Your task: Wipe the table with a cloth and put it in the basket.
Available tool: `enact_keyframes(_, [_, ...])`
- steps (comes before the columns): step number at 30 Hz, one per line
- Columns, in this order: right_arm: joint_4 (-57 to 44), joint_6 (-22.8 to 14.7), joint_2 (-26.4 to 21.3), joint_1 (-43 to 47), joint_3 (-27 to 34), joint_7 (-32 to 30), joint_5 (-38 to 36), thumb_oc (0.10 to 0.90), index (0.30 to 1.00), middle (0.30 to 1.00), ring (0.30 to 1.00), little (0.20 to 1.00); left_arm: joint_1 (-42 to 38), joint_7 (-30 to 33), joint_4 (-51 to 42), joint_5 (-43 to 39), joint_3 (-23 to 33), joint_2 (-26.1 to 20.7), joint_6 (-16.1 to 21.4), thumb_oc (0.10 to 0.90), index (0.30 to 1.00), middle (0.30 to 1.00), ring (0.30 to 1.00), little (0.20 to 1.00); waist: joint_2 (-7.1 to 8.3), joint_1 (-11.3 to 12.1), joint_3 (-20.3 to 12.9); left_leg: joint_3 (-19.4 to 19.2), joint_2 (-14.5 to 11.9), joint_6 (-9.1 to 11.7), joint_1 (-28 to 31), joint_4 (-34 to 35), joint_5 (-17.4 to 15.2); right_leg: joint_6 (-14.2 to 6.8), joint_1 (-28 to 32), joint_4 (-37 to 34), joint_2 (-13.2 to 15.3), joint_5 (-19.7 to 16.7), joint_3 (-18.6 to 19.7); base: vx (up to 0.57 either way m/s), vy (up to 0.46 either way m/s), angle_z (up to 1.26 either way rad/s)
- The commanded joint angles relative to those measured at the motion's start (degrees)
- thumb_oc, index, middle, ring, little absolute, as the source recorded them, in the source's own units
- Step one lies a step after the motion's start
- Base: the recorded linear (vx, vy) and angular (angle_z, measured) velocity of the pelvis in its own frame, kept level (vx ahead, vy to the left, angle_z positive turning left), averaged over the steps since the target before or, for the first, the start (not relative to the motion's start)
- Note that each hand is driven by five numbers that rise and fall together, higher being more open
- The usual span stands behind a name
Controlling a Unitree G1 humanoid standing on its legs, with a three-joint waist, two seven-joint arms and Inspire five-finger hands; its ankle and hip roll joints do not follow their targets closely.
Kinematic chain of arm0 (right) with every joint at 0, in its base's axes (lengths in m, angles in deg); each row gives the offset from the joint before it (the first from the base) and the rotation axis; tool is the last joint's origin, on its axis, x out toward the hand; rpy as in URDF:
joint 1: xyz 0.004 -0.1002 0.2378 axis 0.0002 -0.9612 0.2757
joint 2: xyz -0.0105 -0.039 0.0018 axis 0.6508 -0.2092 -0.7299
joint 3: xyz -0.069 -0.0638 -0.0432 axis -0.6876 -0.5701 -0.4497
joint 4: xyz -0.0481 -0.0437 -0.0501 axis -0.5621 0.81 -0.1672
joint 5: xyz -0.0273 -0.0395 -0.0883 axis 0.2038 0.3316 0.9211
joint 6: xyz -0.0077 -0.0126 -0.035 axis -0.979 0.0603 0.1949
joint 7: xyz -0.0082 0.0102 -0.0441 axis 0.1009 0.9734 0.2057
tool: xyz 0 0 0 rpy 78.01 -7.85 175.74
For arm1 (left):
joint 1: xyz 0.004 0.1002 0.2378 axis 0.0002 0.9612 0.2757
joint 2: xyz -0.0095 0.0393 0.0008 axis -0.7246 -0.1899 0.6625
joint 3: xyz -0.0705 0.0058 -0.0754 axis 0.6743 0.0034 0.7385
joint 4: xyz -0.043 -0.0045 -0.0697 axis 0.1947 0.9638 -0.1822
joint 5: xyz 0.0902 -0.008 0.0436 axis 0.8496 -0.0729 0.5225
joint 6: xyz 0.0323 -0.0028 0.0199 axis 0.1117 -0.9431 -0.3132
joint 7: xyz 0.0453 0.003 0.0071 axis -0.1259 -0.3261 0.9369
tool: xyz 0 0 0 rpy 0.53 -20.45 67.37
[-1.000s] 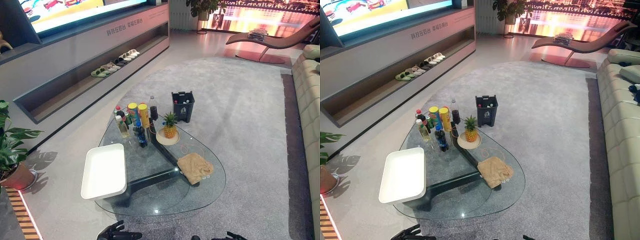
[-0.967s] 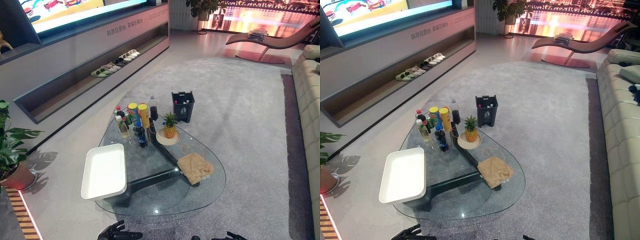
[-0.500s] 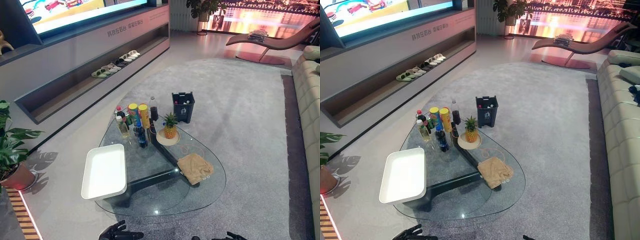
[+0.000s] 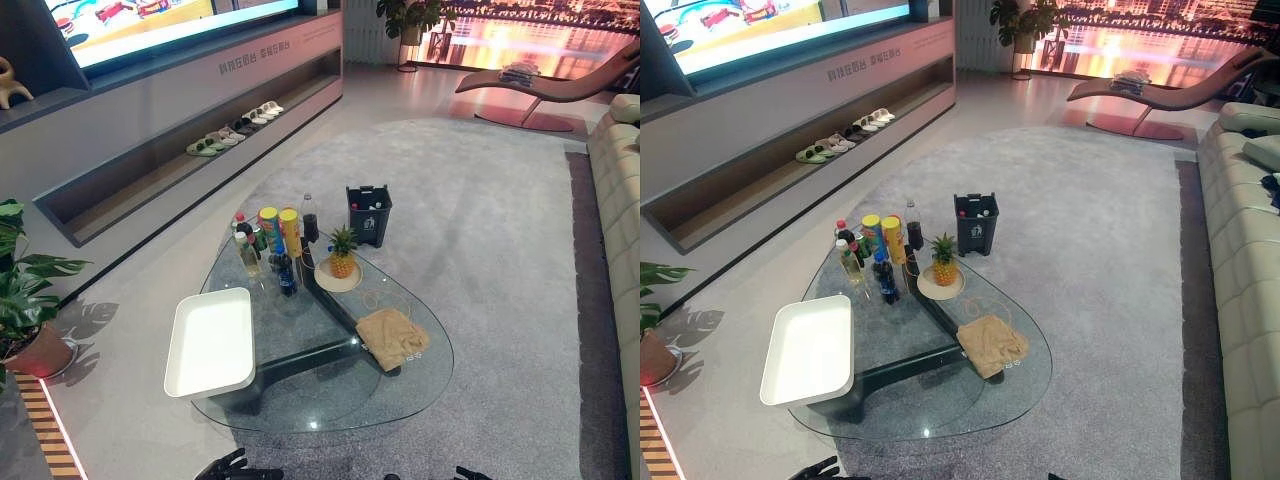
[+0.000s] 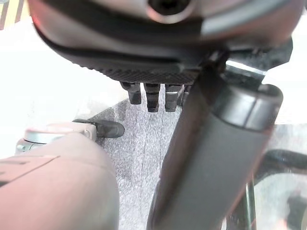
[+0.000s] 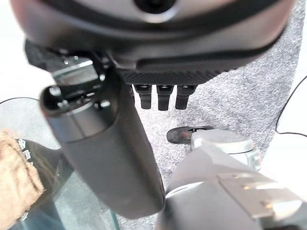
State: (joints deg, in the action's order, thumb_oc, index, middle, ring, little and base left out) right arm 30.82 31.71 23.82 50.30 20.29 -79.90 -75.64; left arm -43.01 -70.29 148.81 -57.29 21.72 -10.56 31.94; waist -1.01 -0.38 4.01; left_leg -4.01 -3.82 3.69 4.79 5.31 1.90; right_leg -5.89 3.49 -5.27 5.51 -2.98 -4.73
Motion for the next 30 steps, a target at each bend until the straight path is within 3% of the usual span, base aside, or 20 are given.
enact_keyframes(1, [2.1,-1.6,-1.5,3.6,1.6,0.7,1.5,0.800,0.900,0.900,0.900,0.900,-4.2,0.8,1.1,-1.6,1.9,-3.1,3.2,0.800,0.900,0.900,0.900,0.900,1.31,-0.3,4.8,0.5,2.6,-0.1,-2.2,-0.3,-0.9,-0.9,-0.3,0.3,-0.4,-0.1,-2.1,0.00,0.000,0.00])
enact_keyframes(4, [1.4,-1.9,-1.9,4.7,1.1,0.7,0.4,0.800,0.900,0.900,0.900,0.900,-5.3,0.8,0.3,-2.9,1.3,-3.4,3.4,0.800,0.900,0.900,0.900,0.900,1.01,-0.6,6.6,0.6,2.8,-0.2,-4.4,-0.3,-0.1,-0.9,-3.0,0.5,-0.4,-1.0,-1.3,-0.14,0.012,0.00])
enact_keyframes(9, [-1.3,-2.1,-3.2,13.5,-1.2,-1.2,-4.9,0.800,0.900,0.900,0.900,0.900,-14.2,2.5,-1.6,-8.5,-1.2,-3.8,5.0,0.800,0.900,0.900,0.900,0.900,-0.34,-1.6,16.8,0.6,3.7,-0.6,-14.5,-0.3,3.1,-0.3,-15.0,1.9,-1.2,-3.9,0.9,-0.36,-0.002,0.02])
enact_keyframes(15, [-4.8,-3.2,-4.6,16.4,-2.0,-3.2,-8.7,0.800,0.900,0.900,0.900,0.900,-17.4,4.2,-4.5,-11.6,-3.1,-4.3,4.7,0.800,0.900,0.900,0.900,0.900,-0.97,-0.7,22.3,0.6,3.8,-0.4,-22.8,-2.2,5.6,0.2,-25.1,10.7,-1.3,-1.5,-0.8,-0.14,0.008,-0.02])
enact_keyframes(22, [-6.5,-4.3,-7.0,20.4,-1.9,-4.2,-11.8,0.800,0.900,0.900,0.900,0.900,-19.8,4.5,-6.6,-13.1,-4.5,-5.2,3.7,0.800,0.900,0.900,0.900,0.900,-1.34,-0.7,25.2,1.1,4.8,0.2,-33.7,-15.2,3.1,1.5,-34.0,20.3,-1.0,1.6,-2.5,-0.12,-0.029,0.02])
enact_keyframes(30, [-9.2,-9.2,-7.7,23.3,-1.1,-5.0,-15.9,0.800,0.900,0.900,0.900,0.900,-20.9,4.2,-7.5,-12.6,-4.0,-7.0,2.0,0.800,0.900,0.900,0.900,0.900,-0.57,-0.1,25.8,2.3,4.4,-1.0,-41.7,-31.0,-3.8,3.5,-41.4,35.0,-1.5,7.7,-2.7,-0.05,-0.063,0.10])
